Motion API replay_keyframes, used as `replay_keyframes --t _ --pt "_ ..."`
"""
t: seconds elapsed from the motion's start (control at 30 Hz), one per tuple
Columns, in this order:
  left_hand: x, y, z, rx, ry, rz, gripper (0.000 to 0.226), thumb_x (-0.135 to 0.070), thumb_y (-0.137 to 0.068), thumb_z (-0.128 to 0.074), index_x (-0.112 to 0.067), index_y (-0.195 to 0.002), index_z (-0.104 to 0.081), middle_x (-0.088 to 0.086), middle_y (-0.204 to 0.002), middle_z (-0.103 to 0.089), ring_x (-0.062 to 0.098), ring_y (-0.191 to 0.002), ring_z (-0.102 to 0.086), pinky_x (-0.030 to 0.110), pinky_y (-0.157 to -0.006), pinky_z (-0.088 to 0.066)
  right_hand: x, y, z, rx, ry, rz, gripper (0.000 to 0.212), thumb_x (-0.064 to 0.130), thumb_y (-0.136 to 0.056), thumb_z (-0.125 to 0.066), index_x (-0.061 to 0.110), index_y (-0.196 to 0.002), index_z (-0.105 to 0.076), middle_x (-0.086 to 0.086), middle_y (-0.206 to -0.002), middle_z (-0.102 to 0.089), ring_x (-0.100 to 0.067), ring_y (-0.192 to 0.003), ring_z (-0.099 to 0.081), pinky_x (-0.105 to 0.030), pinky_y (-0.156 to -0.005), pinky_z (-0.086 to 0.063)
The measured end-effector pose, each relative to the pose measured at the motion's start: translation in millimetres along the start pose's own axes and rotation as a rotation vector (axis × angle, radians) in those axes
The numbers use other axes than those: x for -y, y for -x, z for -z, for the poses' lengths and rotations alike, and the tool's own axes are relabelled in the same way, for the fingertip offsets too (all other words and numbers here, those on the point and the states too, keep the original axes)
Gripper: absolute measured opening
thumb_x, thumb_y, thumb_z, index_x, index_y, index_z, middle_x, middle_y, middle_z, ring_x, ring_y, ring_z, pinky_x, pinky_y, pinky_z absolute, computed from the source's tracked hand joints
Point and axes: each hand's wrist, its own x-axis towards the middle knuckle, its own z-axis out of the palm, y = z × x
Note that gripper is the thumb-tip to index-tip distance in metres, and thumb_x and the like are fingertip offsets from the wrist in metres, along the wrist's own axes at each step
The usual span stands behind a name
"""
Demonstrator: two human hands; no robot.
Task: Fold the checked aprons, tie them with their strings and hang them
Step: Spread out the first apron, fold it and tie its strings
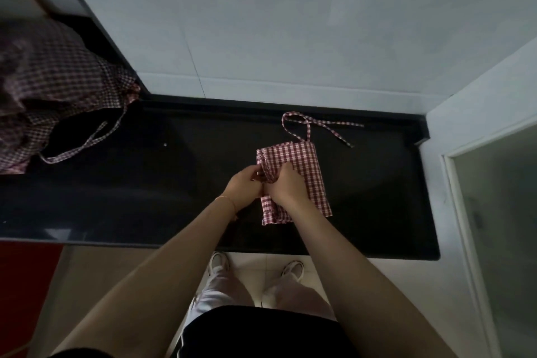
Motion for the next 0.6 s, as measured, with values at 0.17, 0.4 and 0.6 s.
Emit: replay_keyframes --t 0.17,0.4,0.6 --pt "-4.7 -10.5 -2.0 -0.064 0.033 0.108 0.033 -0.037 -0.094 -0.060 -0.016 -0.120 -0.056 -0.001 -0.098 -0.062 0.018 -0.089 -0.064 0.041 -0.083 -0.058 1.8 -0.9 11.9 0.162 0.023 -0.010 0.054 0.030 -0.092 -0.065 0.010 -0.137 -0.043 -0.008 -0.124 -0.058 -0.021 -0.104 -0.060 -0.032 -0.081 -0.049" --pt "-9.3 -9.7 -12.9 -0.383 -0.837 -0.555 0.054 -0.015 -0.083 -0.065 -0.018 -0.133 -0.043 0.006 -0.140 -0.038 0.024 -0.128 -0.039 0.038 -0.104 -0.042 -28.9 3.6 39.9 -0.314 0.342 0.334 0.024 0.016 -0.092 -0.059 0.023 -0.114 -0.060 0.002 -0.116 -0.056 -0.012 -0.100 -0.053 -0.027 -0.084 -0.047" --pt "-17.1 -15.8 -20.8 -0.087 -1.148 -0.763 0.046 -0.014 -0.089 -0.061 -0.020 -0.134 -0.051 0.000 -0.137 -0.045 0.019 -0.127 -0.040 0.037 -0.112 -0.036 -73.5 -17.3 29.6 -0.508 0.512 0.506 0.044 0.023 -0.094 -0.058 0.023 -0.138 -0.050 -0.009 -0.145 -0.043 -0.029 -0.132 -0.043 -0.048 -0.101 -0.045"
